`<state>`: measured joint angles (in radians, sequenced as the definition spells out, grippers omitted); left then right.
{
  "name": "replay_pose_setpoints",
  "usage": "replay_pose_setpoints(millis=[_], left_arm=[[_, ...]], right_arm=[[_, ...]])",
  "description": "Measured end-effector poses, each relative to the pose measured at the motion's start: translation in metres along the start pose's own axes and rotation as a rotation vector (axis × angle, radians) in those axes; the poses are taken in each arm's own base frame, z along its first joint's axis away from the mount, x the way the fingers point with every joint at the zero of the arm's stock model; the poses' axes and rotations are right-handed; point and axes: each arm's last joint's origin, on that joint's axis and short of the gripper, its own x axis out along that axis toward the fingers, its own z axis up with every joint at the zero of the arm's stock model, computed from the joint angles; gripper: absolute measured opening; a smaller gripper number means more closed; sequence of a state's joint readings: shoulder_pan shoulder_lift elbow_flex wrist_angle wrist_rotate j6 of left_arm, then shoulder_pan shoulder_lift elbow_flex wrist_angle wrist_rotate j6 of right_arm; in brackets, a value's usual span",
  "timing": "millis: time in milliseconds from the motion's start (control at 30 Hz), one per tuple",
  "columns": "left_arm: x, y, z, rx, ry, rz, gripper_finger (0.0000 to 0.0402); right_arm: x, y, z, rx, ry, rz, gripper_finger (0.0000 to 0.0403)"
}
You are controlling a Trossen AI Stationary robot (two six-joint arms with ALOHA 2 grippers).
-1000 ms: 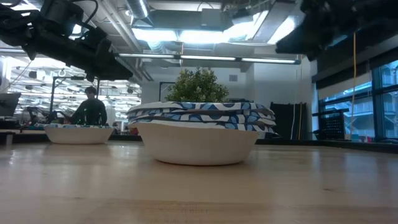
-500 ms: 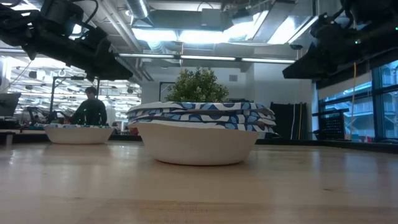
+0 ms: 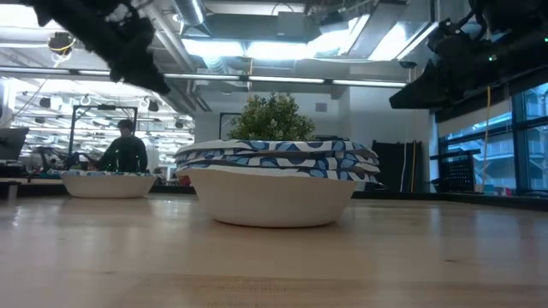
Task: Nest bowls inside each other
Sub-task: Stack the blue pattern bowl on the blue pattern bowl
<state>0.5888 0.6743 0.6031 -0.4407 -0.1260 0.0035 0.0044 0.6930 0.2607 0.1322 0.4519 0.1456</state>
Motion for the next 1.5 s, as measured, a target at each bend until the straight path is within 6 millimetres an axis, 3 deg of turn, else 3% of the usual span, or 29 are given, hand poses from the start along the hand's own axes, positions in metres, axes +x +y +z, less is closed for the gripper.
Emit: replay_pose_setpoints(millis=[133, 267, 467, 833, 1233, 1500], left_arm=[[-0.011, 0.002, 0.019, -0.060, -0.073, -0.002, 0.0130], [-0.016, 0.002, 0.024, -0.074, -0.093, 0.000, 0.0129], [-0.015, 0.002, 0.011, -0.085, 0.046, -0.011, 0.0144], [-0.015, 0.000, 0.002, -0.093, 0.151, -0.062, 0.0231], [-0.015, -0.003, 0.002, -0.220, 0.162, -0.151, 0.0234], [-0.015, 0.000, 0.002, -0.297, 0.153, -0.037, 0.0232]], right_arm=[[0.000, 0.000, 0.000, -0.001, 0.000, 0.000, 0.0120], [0.000, 0.000, 0.000, 0.002, 0.001, 0.000, 0.0120], [0.000, 0.000, 0.000, -0.007, 0.001, -0.001, 0.0119], [0.000, 0.000, 0.000, -0.026, 0.002, -0.002, 0.0119], [0.000, 0.000, 0.000, -0.025, 0.002, -0.001, 0.0119], [0.000, 0.000, 0.000, -0.027, 0.002, -0.001, 0.0119]])
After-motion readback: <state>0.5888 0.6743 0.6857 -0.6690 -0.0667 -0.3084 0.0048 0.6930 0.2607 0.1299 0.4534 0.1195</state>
